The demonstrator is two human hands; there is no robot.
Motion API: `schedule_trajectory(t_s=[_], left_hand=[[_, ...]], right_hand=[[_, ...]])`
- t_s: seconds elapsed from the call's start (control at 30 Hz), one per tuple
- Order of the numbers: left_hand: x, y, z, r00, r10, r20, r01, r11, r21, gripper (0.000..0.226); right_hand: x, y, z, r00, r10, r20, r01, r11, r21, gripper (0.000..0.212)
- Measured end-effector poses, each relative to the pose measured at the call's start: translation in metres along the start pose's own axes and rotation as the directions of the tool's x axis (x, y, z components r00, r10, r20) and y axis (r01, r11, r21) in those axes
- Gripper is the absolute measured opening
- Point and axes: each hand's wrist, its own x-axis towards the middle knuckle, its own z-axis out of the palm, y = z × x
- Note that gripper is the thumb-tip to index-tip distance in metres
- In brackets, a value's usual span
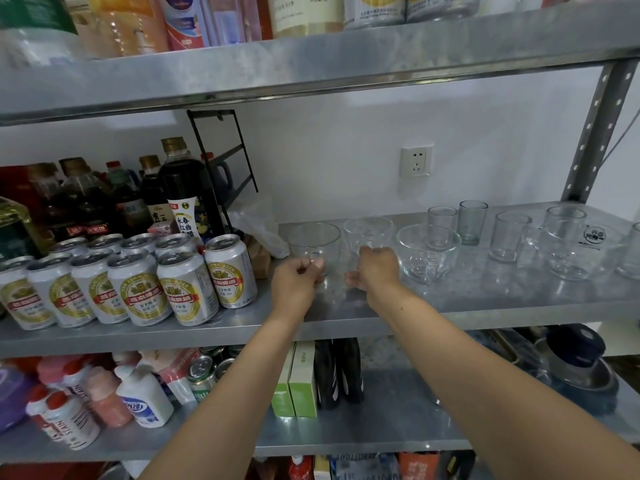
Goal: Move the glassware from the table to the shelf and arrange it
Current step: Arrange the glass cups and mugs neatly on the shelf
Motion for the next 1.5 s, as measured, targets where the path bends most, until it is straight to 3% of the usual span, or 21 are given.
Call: schedule_trajectory(t_s=[0.3,0.6,0.73,0.83,0.9,0.97,1.03,1.1,1.2,1.27,1.37,1.5], left_hand=[[-0.003,0.002,-0.012,0.997,-0.053,-0.06,0.051,0.998,-0.043,0.022],[-0.005,0.005,-0.012,0.999,-0.031,-0.026,0.031,1.0,-0.005,0.027],[-0.007,0.006,-0.015,0.998,-0.049,-0.026,0.05,0.998,0.029,0.017],[-0.024,0.009,-0.017,0.991,-0.102,-0.088,0.108,0.992,0.064,0.034],[-0.046,0.014,-0.015,0.989,-0.018,-0.149,0.03,0.996,0.081,0.036],[-0.063,0.028,-0.009,0.975,0.163,-0.149,-0.143,0.98,0.136,0.03],[-0.061,0.046,0.001,0.943,0.329,-0.048,-0.31,0.923,0.226,0.021],[-0.052,0.067,0.017,0.906,0.412,0.097,-0.42,0.851,0.315,0.016],[-0.038,0.086,0.045,0.877,0.411,0.25,-0.48,0.785,0.391,0.015],[-0.03,0.082,0.067,0.921,0.252,0.298,-0.353,0.862,0.363,0.012],[-0.037,0.074,0.094,0.939,-0.09,0.333,0.029,0.982,0.185,0.011],[-0.053,0.072,0.115,0.925,-0.167,0.342,0.155,0.986,0.062,0.023]], right_hand=[[-0.007,-0.003,-0.012,0.994,-0.028,0.107,0.03,0.999,-0.016,0.029],[-0.015,0.001,-0.026,0.985,-0.012,0.171,0.029,0.995,-0.097,0.031],[-0.025,-0.006,-0.029,0.977,0.016,0.213,0.003,0.996,-0.091,0.026],[-0.049,-0.01,-0.042,0.964,0.049,0.26,-0.015,0.992,-0.128,0.024],[-0.071,-0.007,-0.059,0.956,-0.003,0.293,0.05,0.987,-0.155,0.021],[-0.085,-0.005,-0.08,0.95,-0.178,0.258,0.221,0.964,-0.147,0.01],[-0.083,-0.012,-0.103,0.919,-0.38,0.106,0.394,0.899,-0.191,0.008],[-0.066,-0.022,-0.125,0.87,-0.489,-0.055,0.473,0.862,-0.181,0.015],[-0.03,-0.033,-0.154,0.885,-0.448,-0.125,0.414,0.881,-0.23,0.043],[-0.008,-0.033,-0.168,0.945,-0.324,-0.047,0.301,0.916,-0.264,0.063],[0.006,-0.03,-0.175,0.977,-0.181,0.115,0.197,0.969,-0.151,0.075],[0.011,-0.03,-0.171,0.962,-0.148,0.229,0.173,0.981,-0.092,0.073]])
